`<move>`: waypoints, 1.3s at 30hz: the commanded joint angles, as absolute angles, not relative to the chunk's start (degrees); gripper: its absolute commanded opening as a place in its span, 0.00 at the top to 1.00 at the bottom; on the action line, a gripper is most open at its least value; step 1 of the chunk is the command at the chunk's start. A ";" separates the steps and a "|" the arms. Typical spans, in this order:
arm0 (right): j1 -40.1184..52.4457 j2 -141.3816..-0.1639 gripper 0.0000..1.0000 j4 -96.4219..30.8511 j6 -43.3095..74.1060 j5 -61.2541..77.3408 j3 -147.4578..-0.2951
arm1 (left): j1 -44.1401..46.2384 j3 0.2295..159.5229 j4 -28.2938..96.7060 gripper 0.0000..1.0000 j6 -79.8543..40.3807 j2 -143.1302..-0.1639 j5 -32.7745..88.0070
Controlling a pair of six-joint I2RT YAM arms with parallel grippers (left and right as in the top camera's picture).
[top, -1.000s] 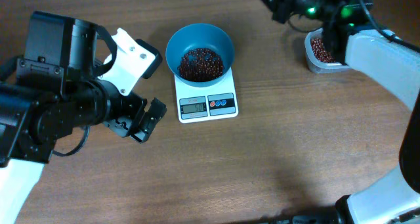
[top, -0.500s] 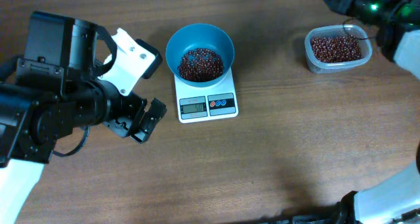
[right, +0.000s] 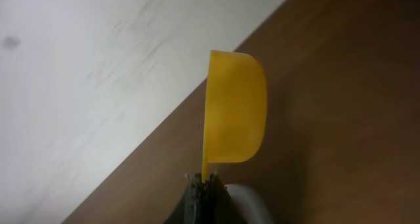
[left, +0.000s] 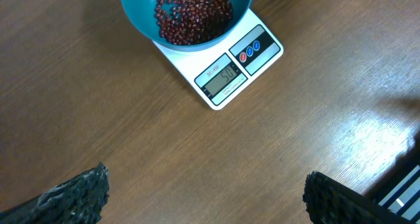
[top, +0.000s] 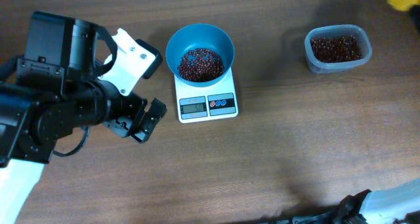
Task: Scoop item into bowl and weigh 50g on scale
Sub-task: 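Move the empty scoop right past the bean tub with the right gripper, then lower the scoop onto the table right of the scale and release it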
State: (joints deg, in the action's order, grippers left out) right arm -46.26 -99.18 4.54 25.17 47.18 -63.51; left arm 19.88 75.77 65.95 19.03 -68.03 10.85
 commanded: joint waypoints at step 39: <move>-33.26 -59.57 0.96 -29.76 25.69 49.54 -41.15 | 20.03 76.66 65.87 0.01 18.46 -67.57 10.66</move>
